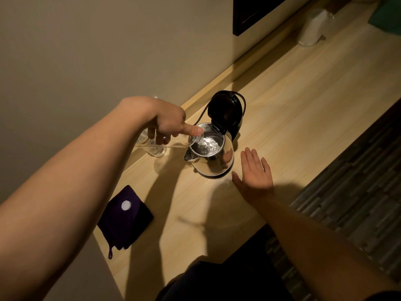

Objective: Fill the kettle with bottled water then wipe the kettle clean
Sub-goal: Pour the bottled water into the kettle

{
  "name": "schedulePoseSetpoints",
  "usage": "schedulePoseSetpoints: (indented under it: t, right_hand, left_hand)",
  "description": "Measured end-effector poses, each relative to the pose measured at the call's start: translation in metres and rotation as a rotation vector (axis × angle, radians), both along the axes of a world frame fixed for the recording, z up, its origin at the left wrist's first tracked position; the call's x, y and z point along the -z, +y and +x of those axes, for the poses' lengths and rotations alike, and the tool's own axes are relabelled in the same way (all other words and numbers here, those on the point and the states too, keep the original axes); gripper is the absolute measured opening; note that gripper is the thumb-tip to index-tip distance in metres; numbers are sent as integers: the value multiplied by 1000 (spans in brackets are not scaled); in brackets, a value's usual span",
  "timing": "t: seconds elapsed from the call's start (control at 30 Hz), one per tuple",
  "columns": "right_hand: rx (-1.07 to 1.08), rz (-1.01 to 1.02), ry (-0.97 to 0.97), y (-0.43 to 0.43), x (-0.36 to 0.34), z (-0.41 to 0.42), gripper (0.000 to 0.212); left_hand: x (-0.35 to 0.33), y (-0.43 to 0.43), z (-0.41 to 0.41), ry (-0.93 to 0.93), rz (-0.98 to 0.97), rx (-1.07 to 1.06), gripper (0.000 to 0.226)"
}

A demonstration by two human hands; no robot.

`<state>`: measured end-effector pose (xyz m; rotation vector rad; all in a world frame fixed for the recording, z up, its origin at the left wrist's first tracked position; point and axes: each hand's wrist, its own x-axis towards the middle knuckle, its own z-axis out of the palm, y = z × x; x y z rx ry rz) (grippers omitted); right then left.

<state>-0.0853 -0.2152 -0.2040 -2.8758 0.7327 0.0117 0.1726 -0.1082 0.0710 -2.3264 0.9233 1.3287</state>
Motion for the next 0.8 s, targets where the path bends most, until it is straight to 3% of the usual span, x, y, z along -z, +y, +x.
schedulePoseSetpoints:
  t: [0.3,0.47,0.6,0.7,0.8]
  right_hand:
    - [1,-55,-62,1,-1,-3,75]
    - [20,-84,-139,3,-1,-3,73]
    - [7,-93,-157,2,3,-3,74]
    - [-3,-91,-123,0,6,-3,76]
    - [-12,-84,-114,-1,11,-3,78]
  left_hand:
    - [2,-17,-9,-50,94,115,101]
    - [8,-21,-10,-82,100,153,75]
    - [8,-17,-10,-85,105,180,80]
    - [4,-10,-9,-72,51,146,93]
    - [5,5,-7,-23,-107,41,89]
